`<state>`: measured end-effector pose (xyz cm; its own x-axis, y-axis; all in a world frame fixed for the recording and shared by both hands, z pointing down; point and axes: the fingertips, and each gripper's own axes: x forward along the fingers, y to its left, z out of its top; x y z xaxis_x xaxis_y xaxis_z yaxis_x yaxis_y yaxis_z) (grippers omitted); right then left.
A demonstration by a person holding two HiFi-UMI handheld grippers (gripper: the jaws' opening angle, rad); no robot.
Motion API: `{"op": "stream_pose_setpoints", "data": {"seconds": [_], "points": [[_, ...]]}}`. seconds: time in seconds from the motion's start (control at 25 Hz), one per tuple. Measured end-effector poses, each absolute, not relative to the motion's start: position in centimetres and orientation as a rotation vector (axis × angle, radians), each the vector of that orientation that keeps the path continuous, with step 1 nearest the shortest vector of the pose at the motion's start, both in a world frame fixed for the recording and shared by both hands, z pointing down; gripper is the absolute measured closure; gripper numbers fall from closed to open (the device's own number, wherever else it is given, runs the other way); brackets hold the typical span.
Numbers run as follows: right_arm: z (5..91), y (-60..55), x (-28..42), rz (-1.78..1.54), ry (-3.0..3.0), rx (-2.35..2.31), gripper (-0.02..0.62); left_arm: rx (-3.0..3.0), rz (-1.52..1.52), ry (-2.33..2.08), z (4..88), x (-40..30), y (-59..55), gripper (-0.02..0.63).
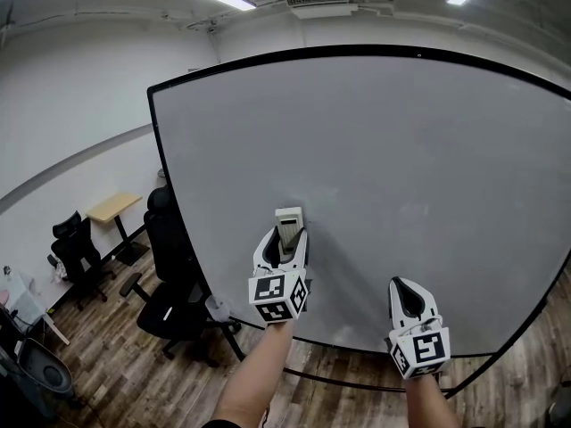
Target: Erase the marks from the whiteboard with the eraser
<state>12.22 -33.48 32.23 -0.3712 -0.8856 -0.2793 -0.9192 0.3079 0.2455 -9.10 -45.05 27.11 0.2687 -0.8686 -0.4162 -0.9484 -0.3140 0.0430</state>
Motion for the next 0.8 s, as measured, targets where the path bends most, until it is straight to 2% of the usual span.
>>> {"op": "stream_pose_setpoints", "data": {"seconds": [0.24,0.8], "points": [[34.5,-31.8,13.0,0.520,2.491,-1.759,0.575,-2.281,0.532,1.713,27.1,-8.6,-45.5,0.359],[33.5,-29.6,15.1,0.562,2.422,-1.789,0.575,-2.325,0.469,1.695,27.0,-7.0,-44.7,0.360]]}}
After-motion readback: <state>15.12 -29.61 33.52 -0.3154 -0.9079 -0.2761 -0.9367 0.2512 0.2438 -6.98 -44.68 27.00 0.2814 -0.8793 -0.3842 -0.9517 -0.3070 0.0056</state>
